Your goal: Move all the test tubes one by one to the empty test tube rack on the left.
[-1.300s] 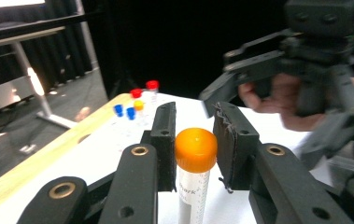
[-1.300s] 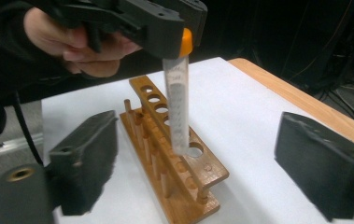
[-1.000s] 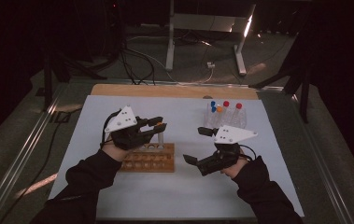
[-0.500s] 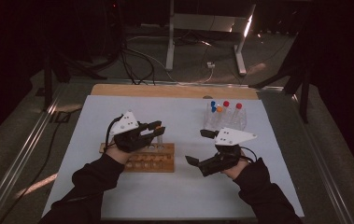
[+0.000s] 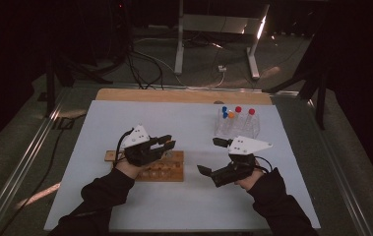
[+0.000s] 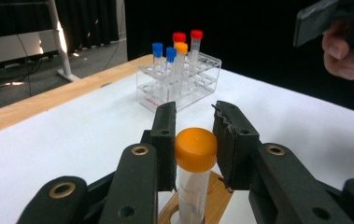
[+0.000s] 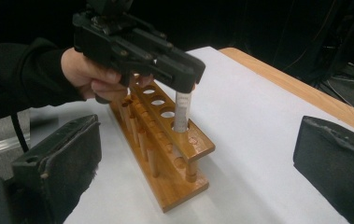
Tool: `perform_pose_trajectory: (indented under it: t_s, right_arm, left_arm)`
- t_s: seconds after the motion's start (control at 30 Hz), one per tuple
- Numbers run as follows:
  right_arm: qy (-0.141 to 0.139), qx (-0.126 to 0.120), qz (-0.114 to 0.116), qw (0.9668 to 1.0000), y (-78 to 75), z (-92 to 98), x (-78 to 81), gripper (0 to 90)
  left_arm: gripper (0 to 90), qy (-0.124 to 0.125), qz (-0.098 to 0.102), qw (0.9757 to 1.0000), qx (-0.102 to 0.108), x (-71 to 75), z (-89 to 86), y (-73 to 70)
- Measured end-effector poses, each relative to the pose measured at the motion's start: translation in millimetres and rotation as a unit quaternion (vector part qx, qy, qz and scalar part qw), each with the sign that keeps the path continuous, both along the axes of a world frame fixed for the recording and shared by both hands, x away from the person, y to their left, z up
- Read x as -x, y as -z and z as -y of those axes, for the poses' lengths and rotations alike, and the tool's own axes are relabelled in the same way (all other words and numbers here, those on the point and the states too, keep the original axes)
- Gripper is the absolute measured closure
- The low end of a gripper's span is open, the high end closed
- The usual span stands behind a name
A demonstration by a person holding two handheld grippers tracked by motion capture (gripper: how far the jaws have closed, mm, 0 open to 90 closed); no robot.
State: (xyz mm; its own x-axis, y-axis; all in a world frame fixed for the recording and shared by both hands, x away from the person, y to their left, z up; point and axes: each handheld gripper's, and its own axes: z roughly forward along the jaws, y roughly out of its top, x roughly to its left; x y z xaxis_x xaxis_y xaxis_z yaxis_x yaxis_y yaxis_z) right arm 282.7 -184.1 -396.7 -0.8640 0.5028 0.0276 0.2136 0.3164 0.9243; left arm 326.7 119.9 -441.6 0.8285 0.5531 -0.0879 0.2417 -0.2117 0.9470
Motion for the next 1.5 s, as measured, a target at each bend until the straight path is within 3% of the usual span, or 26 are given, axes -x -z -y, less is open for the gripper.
perform_pose_trajectory:
  t_s: [0.3,0.57,0.67,0.83,1.0,1.1,1.2,1.33,1.4,1.5]
  right_arm:
    - [0.003,0.002,0.001,1.0,1.6,2.1,0.2,1.2]
    - [0.003,0.003,0.003,1.0,2.9,2.4,0.4,1.2]
    - [0.001,0.004,0.003,1.0,2.9,2.3,0.4,1.2]
    - [0.002,0.0,0.01,0.9999,1.3,3.3,0.5,1.2]
    - [0.004,-0.004,0.024,0.9997,-1.2,6.7,0.0,1.2]
    - [0.005,-0.004,0.036,0.9993,-5.0,10.4,-1.5,1.2]
    - [0.009,-0.004,0.047,0.9988,-9.4,16.6,-5.2,1.2]
    - [0.025,0.0,0.051,0.9984,-15.2,26.5,-10.9,1.8]
    - [0.041,-0.002,0.052,0.9978,-18.9,33.8,-15.3,3.4]
    - [0.069,0.004,0.041,0.9968,-22.5,43.7,-24.0,4.4]
  left_arm:
    - [71.8,-0.003,-0.002,0.9997,-0.026,1.9,5.0,11.5]
    - [71.6,-0.007,0.003,0.9995,-0.031,2.6,6.1,13.6]
    - [71.4,-0.009,-0.009,0.9995,-0.028,1.2,5.6,13.3]
    - [70.4,-0.012,-0.013,0.9994,-0.031,0.4,5.1,11.8]
    - [50.5,-0.006,-0.013,0.9999,-0.004,1.5,0.9,4.8]
    - [39.2,-0.004,-0.001,0.9998,0.022,5.6,-5.0,-6.7]
    - [32.1,-0.001,0.012,0.9994,0.032,11.6,-10.5,-19.6]
    - [17.3,0.002,0.017,0.9991,0.039,20.7,-17.8,-34.5]
    - [14.7,0.011,0.015,0.999,0.041,25.7,-22.4,-40.0]
    - [3.5,0.032,0.02,0.9987,0.035,34.9,-29.4,-44.5]
